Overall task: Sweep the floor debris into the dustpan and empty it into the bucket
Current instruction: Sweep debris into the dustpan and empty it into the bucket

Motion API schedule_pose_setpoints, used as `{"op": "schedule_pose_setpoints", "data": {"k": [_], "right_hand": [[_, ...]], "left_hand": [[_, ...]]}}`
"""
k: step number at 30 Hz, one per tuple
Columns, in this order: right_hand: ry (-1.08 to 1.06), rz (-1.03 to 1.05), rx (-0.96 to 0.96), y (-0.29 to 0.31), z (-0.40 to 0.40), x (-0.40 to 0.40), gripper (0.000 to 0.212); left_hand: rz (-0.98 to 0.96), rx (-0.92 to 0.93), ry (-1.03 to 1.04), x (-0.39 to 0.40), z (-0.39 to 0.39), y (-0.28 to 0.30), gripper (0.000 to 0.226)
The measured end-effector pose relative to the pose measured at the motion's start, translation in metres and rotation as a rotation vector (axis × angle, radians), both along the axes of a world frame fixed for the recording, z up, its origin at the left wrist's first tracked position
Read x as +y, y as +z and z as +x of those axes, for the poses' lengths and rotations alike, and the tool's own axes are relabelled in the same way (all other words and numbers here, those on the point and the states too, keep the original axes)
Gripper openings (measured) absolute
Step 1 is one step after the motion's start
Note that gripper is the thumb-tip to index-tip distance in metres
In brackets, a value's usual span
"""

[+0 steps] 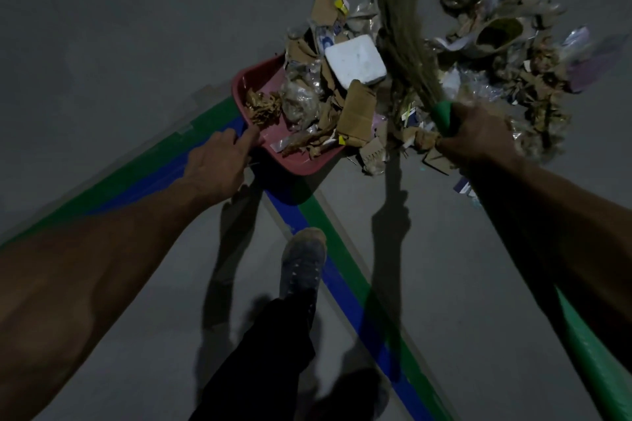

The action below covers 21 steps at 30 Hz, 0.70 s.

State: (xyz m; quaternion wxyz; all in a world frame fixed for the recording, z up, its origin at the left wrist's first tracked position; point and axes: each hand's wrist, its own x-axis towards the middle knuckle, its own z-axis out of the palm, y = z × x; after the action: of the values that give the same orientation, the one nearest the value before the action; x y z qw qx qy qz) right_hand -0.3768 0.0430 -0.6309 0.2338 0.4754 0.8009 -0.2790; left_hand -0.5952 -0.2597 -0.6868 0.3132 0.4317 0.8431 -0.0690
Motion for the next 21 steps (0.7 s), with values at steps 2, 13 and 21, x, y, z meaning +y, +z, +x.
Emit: {"op": "schedule_pose_setpoints", "data": {"k": [2, 13, 21], "right_hand": [[0.000, -0.018, -0.001, -0.002, 0.007, -0.012, 0.036], [0.033, -0.020, 0.069, 0.013, 0.045, -0.067, 0.064], [0.055, -0.036, 0.038, 0.000, 0.017, -0.030, 0.047]], "left_hand": [[-0.008, 0.003, 0.009, 0.006, 0.001, -0.002, 0.055], [-0.073, -0.057, 0.059, 0.018, 0.003, 0.012, 0.051], [-0.127, -0.024, 0.069, 0.016, 0.010, 0.008, 0.059]]}}
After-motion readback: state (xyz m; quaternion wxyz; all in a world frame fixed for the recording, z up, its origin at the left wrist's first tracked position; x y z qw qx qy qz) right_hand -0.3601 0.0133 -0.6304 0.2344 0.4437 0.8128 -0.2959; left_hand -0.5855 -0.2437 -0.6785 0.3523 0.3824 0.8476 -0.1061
